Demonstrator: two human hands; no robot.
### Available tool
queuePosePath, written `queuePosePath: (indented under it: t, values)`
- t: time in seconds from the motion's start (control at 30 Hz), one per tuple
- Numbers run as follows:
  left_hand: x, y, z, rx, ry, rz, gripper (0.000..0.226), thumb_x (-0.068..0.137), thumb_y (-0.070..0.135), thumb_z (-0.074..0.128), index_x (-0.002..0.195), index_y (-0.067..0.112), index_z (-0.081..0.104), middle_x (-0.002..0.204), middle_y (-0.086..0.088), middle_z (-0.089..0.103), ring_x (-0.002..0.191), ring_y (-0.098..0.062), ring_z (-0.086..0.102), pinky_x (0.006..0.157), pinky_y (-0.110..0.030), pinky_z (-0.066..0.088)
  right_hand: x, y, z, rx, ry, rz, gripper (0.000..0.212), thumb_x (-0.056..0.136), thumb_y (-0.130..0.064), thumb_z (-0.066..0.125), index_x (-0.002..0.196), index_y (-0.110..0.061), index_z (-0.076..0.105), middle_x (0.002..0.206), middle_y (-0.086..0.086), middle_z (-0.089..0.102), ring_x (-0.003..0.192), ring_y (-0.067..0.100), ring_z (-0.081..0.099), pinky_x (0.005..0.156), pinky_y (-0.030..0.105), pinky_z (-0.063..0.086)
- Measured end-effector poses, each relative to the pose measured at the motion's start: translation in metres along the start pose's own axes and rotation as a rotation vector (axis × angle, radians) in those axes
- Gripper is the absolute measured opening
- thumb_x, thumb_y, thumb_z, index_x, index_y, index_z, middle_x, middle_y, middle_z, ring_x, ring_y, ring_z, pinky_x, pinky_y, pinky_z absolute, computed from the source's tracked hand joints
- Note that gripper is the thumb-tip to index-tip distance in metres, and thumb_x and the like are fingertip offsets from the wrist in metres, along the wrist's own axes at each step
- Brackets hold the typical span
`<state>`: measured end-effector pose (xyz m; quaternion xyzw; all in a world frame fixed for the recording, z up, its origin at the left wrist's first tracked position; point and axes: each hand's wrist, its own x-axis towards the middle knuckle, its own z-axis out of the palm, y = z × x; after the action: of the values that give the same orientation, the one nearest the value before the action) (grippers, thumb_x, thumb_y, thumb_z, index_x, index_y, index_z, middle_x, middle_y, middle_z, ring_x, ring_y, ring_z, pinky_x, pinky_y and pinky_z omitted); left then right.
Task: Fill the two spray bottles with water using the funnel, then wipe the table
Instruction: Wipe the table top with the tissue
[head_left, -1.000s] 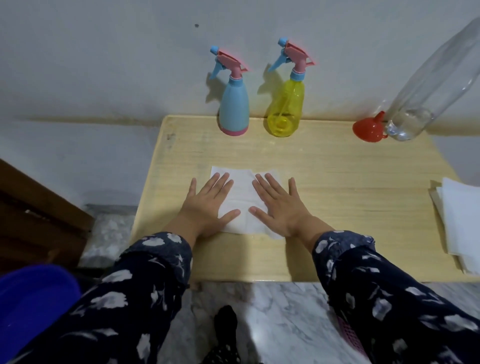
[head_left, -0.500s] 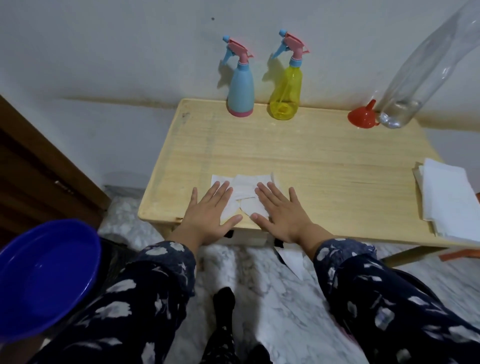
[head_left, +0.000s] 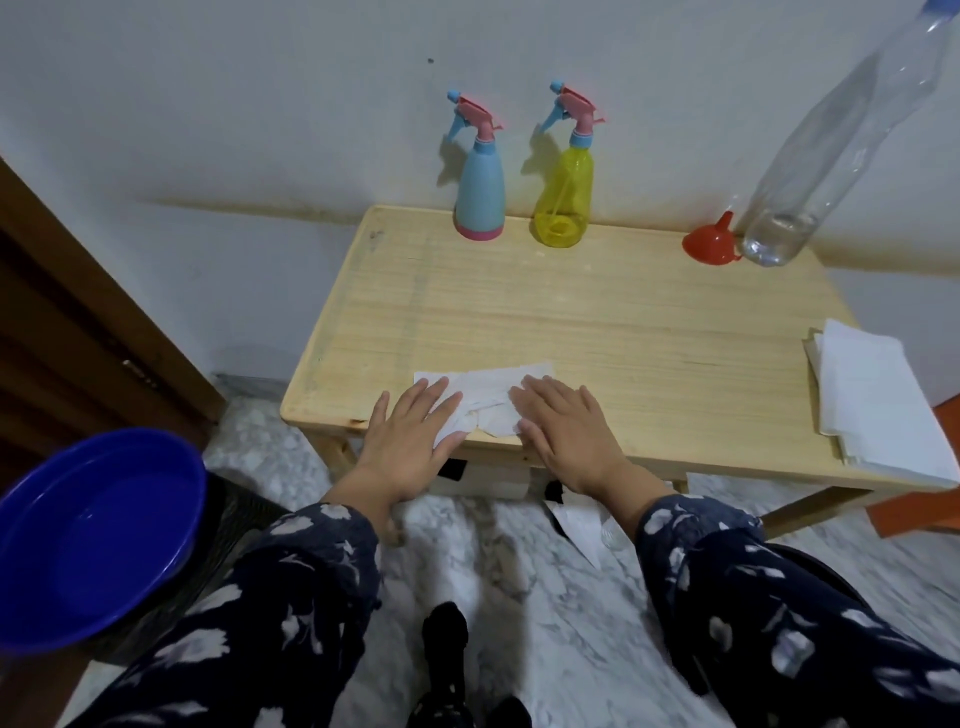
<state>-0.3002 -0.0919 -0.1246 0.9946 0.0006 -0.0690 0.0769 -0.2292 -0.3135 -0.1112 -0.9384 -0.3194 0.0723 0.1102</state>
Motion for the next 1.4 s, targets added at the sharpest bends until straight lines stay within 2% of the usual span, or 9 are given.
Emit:
queuePosePath:
  t: [0.07,0.13,0.3,0.43,0.63,0.8,0.93,1.07,1.4]
  values:
    - [0.006,-0.003,-0.001,0.002,-0.023,0.001,0.077,0.085,0.072,0.000,0.154,0.037,0.004,0.162,0.011,-0.012,0.149,-0.012,-0.012,0.120,-0.047,-0.005,0.009,0.004,0.003,-0.003,-0.077,0.023,0.061,0.097,-0.056,0.015,0.152,-0.031,0.012,0.161,-0.005,0.002,0.148,0.014,-0.004,0.117,0.050,-0.003]
    - [0.012,-0.006,-0.003,0.006,-0.063,0.014,0.086,0.077,0.078,-0.005,0.153,0.037,-0.002,0.160,0.011,-0.020,0.148,-0.011,-0.018,0.119,-0.049,-0.009,0.015,0.006,0.008,-0.040,-0.126,0.027,0.069,0.090,-0.065,0.007,0.152,-0.035,0.005,0.161,-0.006,-0.006,0.148,0.013,-0.010,0.116,0.053,-0.008]
    - [0.022,-0.007,-0.002,0.042,-0.077,0.030,0.060,0.099,0.054,0.007,0.153,0.033,-0.008,0.160,0.009,-0.021,0.147,-0.009,-0.021,0.117,-0.053,-0.012,0.018,0.005,0.016,-0.084,-0.036,0.000,0.077,0.083,-0.055,-0.011,0.152,-0.029,0.014,0.160,-0.011,0.008,0.149,0.013,0.001,0.116,0.050,-0.004]
    - [0.008,0.002,0.004,0.062,-0.043,0.042,0.060,0.101,0.048,0.005,0.154,0.024,-0.009,0.161,0.010,-0.017,0.147,-0.007,-0.018,0.119,-0.048,-0.010,0.007,-0.001,0.021,-0.094,-0.004,-0.037,0.079,0.086,-0.051,-0.017,0.151,-0.022,0.017,0.159,-0.008,0.013,0.148,0.015,0.007,0.118,0.047,-0.001]
    - [-0.013,0.017,0.004,0.090,-0.032,0.047,0.107,0.060,0.062,-0.047,0.153,0.024,-0.010,0.160,0.012,-0.016,0.144,-0.004,-0.019,0.118,-0.046,-0.010,-0.024,-0.003,0.023,-0.084,0.021,-0.101,0.087,0.089,-0.050,-0.022,0.148,-0.014,0.030,0.156,0.000,0.024,0.146,0.017,0.020,0.118,0.041,0.005]
    - [0.002,0.037,-0.022,0.109,-0.009,0.099,0.098,0.070,0.062,-0.036,0.154,0.023,-0.006,0.161,0.011,-0.012,0.148,-0.006,-0.011,0.118,-0.048,-0.010,-0.027,0.007,-0.006,-0.109,0.118,-0.032,0.079,0.092,-0.047,-0.016,0.149,-0.015,0.029,0.157,-0.001,0.022,0.145,0.017,0.021,0.118,0.040,0.001]
    - [0.033,0.047,-0.042,0.113,-0.019,0.123,0.062,0.101,0.050,0.007,0.155,0.022,-0.004,0.162,0.009,-0.012,0.148,-0.007,-0.011,0.116,-0.050,-0.011,-0.007,0.026,-0.032,-0.131,0.161,0.002,0.073,0.095,-0.043,-0.009,0.147,-0.012,0.032,0.155,0.003,0.028,0.144,0.020,0.027,0.115,0.042,0.005]
    - [0.079,0.055,-0.058,0.113,0.005,0.144,0.059,0.103,0.047,0.010,0.155,0.021,-0.002,0.162,0.010,-0.010,0.149,-0.007,-0.010,0.116,-0.051,-0.010,0.022,0.057,-0.050,-0.150,0.186,0.037,0.067,0.093,-0.038,0.000,0.149,-0.013,0.026,0.157,0.001,0.022,0.146,0.020,0.020,0.117,0.043,0.003]
    - [0.230,0.076,-0.079,0.049,-0.004,0.217,0.059,0.103,0.047,0.011,0.155,0.021,0.000,0.162,0.010,-0.010,0.149,-0.007,-0.007,0.119,-0.052,-0.004,0.120,0.143,-0.095,-0.185,0.183,0.168,0.074,0.088,-0.042,-0.005,0.150,-0.014,0.024,0.158,0.000,0.019,0.147,0.020,0.017,0.117,0.048,0.007]
